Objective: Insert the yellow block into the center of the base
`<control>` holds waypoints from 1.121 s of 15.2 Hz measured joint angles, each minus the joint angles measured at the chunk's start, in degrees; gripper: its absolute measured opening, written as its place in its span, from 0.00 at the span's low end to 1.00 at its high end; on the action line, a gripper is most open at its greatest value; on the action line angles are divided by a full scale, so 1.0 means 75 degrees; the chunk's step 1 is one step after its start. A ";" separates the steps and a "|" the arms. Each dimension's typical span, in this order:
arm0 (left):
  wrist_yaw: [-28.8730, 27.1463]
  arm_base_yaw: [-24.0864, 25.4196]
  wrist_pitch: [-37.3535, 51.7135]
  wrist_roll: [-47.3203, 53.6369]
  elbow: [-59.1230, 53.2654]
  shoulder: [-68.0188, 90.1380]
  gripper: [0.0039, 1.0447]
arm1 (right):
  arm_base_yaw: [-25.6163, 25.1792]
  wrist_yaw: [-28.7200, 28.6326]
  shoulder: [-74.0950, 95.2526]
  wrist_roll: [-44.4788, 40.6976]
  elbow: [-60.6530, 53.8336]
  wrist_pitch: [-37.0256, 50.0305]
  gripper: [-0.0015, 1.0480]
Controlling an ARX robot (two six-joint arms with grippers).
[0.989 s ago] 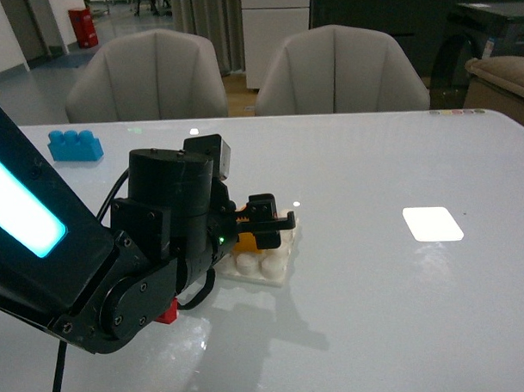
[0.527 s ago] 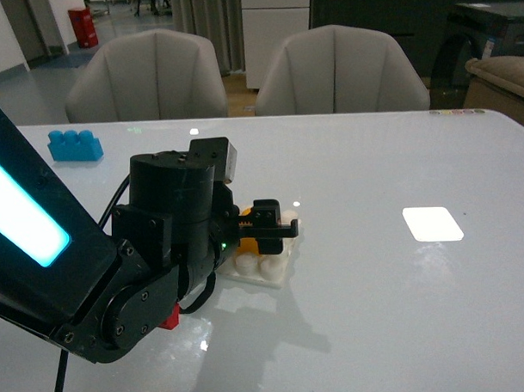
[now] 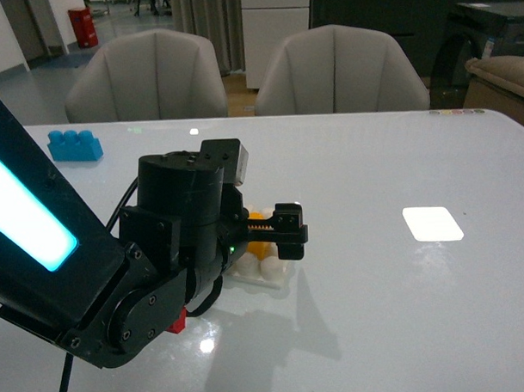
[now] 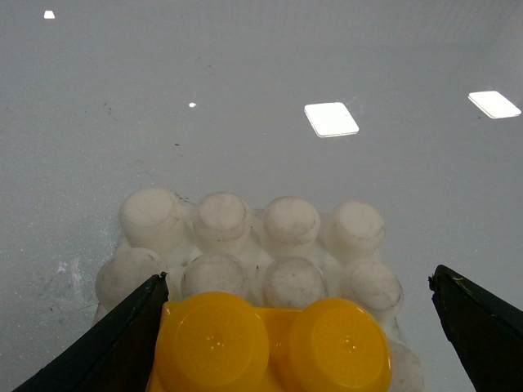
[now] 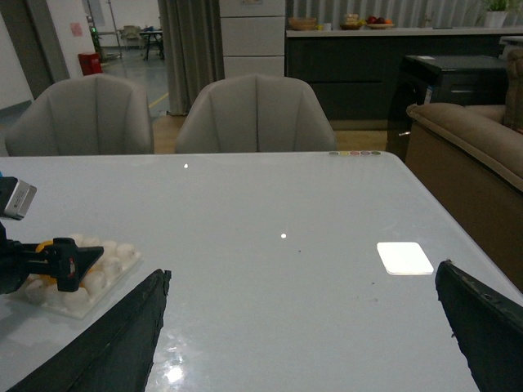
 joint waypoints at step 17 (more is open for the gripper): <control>-0.1370 0.1571 0.1988 0.1107 -0.5738 -0.6452 0.43 | 0.0000 0.0000 0.0000 0.0000 0.0000 0.0000 0.94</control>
